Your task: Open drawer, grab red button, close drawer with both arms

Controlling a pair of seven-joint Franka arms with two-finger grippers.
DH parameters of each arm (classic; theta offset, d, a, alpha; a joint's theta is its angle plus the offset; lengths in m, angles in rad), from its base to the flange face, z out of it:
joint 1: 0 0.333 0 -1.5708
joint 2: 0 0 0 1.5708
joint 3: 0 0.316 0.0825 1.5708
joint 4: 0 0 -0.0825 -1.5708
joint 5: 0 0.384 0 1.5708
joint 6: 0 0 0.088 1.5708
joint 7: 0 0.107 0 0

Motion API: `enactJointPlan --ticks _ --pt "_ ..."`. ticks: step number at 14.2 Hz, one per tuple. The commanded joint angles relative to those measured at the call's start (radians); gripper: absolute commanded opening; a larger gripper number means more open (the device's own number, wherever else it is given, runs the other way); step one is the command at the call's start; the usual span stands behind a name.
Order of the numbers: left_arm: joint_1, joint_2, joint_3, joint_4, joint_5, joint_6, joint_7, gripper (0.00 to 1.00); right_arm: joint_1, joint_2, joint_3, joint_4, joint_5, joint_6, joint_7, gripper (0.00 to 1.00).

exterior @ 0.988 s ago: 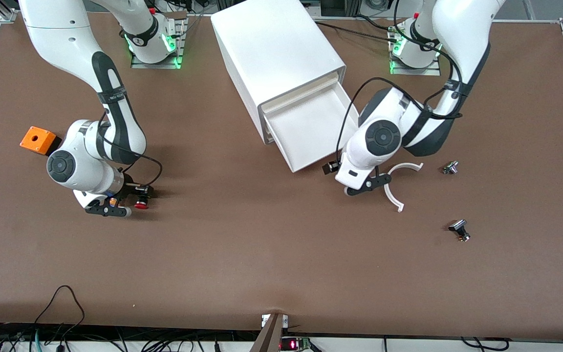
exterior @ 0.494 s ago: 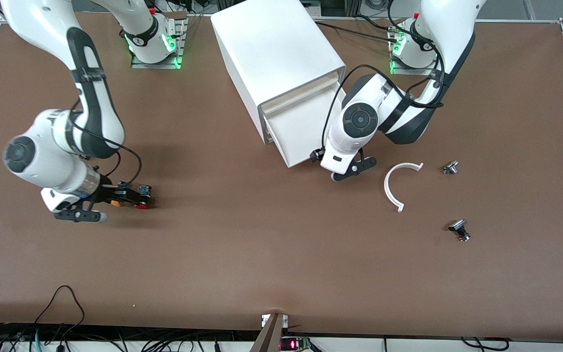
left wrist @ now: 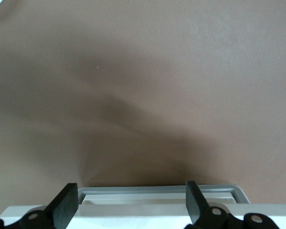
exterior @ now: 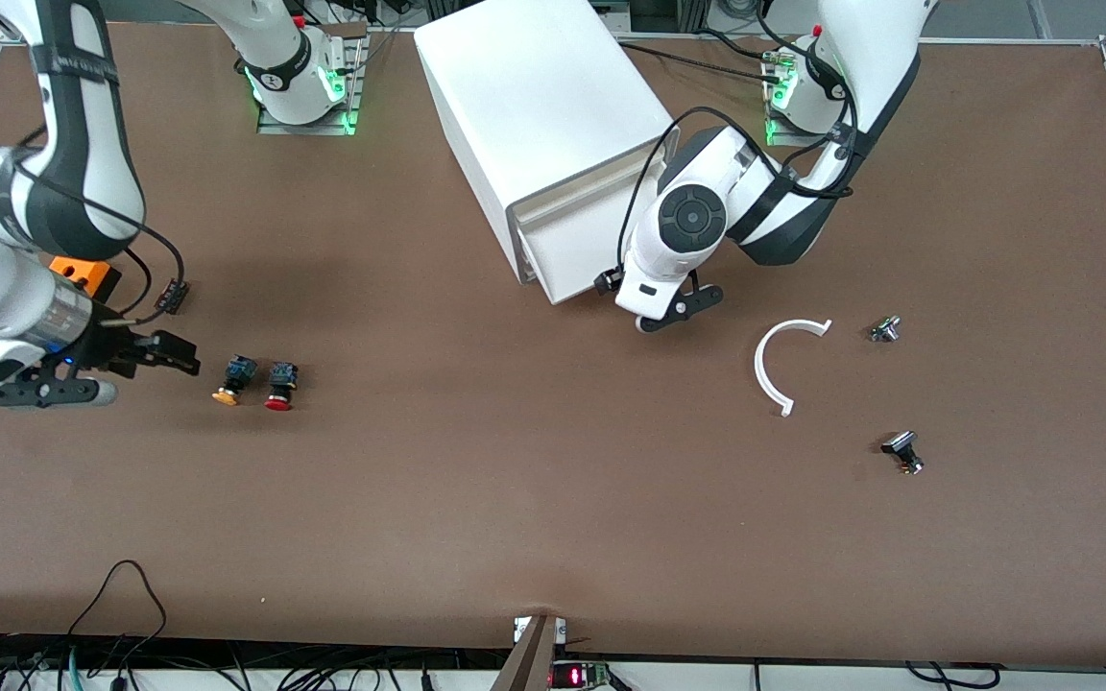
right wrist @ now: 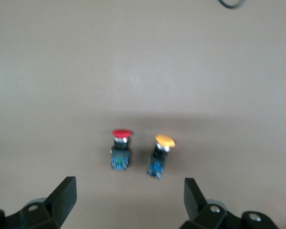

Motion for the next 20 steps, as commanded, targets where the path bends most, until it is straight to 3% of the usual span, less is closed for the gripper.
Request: enactJointPlan --ticks 1,6,10,20 --pt "0.013 -0.047 -0.027 -0.061 -0.023 0.011 -0.015 0.99 0.019 -0.101 0.014 0.024 -0.074 -0.135 0.121 1.0" --pt "0.015 -0.06 -0.061 -0.074 -0.06 0.008 -0.047 0.99 0.033 -0.108 0.017 0.23 -0.088 -0.37 0.196 1.0" --pt "0.013 -0.061 -0.067 -0.091 -0.062 0.008 -0.047 0.99 0.056 -0.103 0.024 0.334 -0.096 -0.401 0.214 1.0" --pt "0.015 -0.063 -0.111 -0.114 -0.132 0.009 -0.047 0.99 0.036 -0.101 0.037 0.33 -0.098 -0.413 0.209 1.0"
